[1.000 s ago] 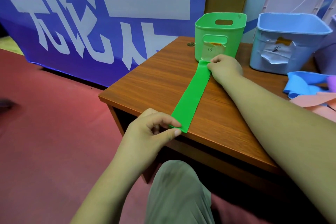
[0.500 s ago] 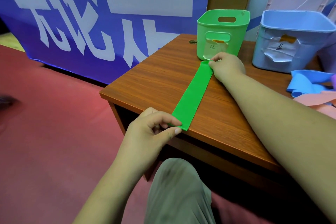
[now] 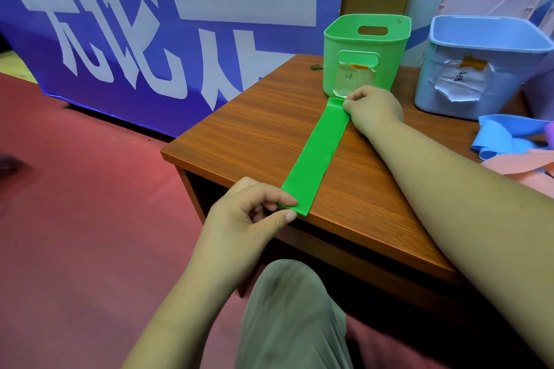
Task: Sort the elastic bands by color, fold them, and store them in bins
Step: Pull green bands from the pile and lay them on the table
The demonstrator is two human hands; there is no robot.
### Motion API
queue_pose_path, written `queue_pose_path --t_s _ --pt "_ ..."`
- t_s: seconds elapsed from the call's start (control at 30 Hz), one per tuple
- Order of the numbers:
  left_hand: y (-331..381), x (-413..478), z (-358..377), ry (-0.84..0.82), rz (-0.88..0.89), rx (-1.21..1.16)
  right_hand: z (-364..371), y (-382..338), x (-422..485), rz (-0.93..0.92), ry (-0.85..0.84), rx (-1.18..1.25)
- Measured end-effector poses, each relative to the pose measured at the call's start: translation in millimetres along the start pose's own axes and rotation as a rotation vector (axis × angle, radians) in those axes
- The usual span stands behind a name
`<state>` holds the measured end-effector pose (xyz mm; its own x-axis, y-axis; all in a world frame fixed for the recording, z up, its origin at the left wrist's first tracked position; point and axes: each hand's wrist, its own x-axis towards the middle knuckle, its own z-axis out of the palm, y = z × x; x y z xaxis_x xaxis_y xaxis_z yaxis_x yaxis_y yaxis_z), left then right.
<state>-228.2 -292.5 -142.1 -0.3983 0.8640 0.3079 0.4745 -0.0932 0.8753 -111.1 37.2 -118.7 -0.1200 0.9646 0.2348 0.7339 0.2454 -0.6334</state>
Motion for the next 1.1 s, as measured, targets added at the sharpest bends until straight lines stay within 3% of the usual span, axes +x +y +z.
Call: queue_pose_path --t_s 0.73,1.1 --pt "-3.2 1.1 -2.3 -0.014 0.029 0.061 5.4 2.0 0.6 0.005 0.064 -0.179" --pt "-6.2 4.4 -4.5 0.023 0.091 0.126 -0.6 0.9 -0.4 0.021 0.087 0.022"
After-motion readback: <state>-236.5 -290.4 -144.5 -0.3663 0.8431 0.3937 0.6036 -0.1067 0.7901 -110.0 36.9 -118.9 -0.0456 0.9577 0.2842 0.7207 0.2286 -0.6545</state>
